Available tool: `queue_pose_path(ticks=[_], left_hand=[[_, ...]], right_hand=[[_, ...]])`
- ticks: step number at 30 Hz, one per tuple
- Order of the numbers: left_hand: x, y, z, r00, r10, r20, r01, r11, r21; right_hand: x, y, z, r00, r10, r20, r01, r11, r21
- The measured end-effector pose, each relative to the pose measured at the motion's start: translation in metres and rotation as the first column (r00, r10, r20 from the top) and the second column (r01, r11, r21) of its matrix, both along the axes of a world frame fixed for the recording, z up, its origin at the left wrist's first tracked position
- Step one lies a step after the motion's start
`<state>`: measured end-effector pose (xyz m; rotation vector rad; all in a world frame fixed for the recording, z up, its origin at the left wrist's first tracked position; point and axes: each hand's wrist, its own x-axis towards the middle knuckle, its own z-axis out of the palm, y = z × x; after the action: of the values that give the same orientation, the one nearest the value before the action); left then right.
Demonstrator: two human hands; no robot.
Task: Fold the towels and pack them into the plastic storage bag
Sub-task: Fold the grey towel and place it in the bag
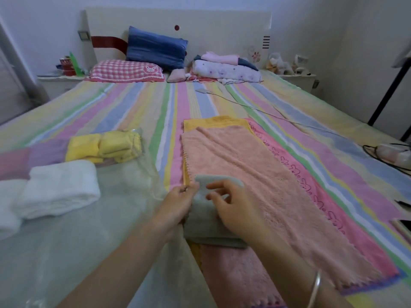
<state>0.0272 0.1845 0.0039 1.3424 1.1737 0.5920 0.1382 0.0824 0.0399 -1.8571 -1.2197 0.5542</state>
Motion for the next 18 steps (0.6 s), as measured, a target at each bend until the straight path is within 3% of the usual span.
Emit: queue_pose_path(ticks=[3,5,6,8,11,13,15,18], left_hand=[[0.002,-0.003,-0.006,0.996,-0.045,-0.076,0.053,0.992,0.110],[0.002,-0.004,-0.010,0.997,-0.037,-0.068,0.046,0.988,0.144],[0.002,-0.005,-0.011,0.999,-0.025,-0.037,0.029,0.991,0.131],[0.002,-0.006,-0.011,0.999,-0.019,0.034,0.015,0.995,0.102],[0.002,-0.007,-0.008,0.994,-0.044,0.099,0.035,0.996,0.087],[0.003,-0.013,-0.001,0.998,-0.064,0.013,0.059,0.969,0.238],[0.006,-0.026,0.007,0.993,-0.021,-0.114,0.076,0.855,0.513],[0.024,-0.045,0.016,0.972,0.075,-0.223,0.153,0.517,0.842]], right_hand=[[0.025,-0.010,-0.007,0.909,-0.316,0.271,0.306,0.949,0.080],[0.039,-0.014,-0.016,0.896,-0.320,0.308,0.377,0.915,-0.145],[0.042,-0.015,-0.021,0.932,-0.274,0.235,0.335,0.899,-0.281],[0.042,-0.016,-0.029,0.975,-0.221,0.011,0.207,0.896,-0.392],[0.039,-0.017,-0.026,0.913,-0.232,-0.337,0.141,0.951,-0.274],[0.045,-0.019,-0.019,0.832,-0.217,-0.510,0.100,0.964,-0.247],[0.056,-0.021,-0.010,0.816,-0.196,-0.544,0.080,0.970,-0.229],[0.067,-0.023,-0.001,0.868,-0.199,-0.455,0.102,0.968,-0.228]])
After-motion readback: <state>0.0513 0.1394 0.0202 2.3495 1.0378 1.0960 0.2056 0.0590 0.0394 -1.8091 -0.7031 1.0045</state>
